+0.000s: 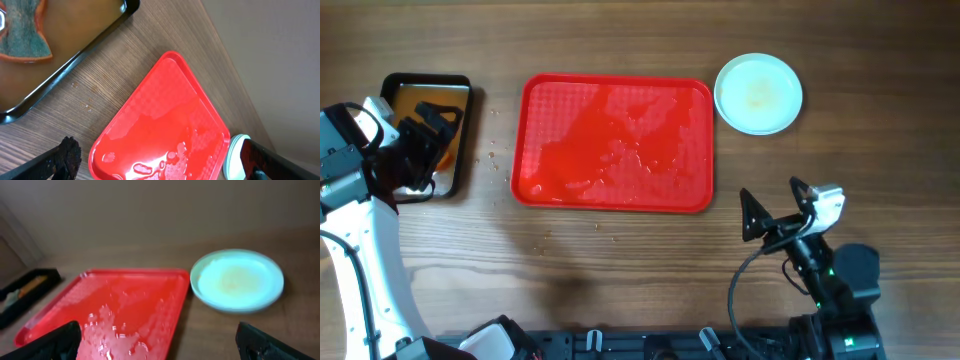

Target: Clean dirty plates on tray and stack at the side

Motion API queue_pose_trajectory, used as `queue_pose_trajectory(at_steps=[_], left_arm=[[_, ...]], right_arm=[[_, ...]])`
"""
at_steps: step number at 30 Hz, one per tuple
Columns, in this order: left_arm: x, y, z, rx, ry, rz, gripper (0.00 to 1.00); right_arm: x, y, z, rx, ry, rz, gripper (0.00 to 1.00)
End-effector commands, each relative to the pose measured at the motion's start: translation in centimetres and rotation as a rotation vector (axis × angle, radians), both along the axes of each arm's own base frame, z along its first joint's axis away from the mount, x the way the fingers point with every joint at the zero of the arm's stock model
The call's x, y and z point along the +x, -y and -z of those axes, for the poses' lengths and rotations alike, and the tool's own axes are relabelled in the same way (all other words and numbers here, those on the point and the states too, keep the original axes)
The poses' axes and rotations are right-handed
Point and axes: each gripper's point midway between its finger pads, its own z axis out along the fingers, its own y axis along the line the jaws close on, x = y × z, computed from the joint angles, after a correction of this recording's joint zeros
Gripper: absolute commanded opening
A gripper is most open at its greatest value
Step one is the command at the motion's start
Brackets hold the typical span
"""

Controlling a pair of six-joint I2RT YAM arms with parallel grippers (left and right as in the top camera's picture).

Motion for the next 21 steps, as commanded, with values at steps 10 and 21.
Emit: queue_pose_trajectory(at_steps=[10,21], left_arm=[[0.0,0.2,-0.2,-0.009,0.008,0.007,1.00],[0.0,0.1,-0.2,-0.008,0.008,0.007,1.00]], right_arm=[[-0.1,1.7,0.3,-0.059,0.220,0.077,1.00],[0.5,5.5,0.4,-0.132,0.219,0.263,1.00]])
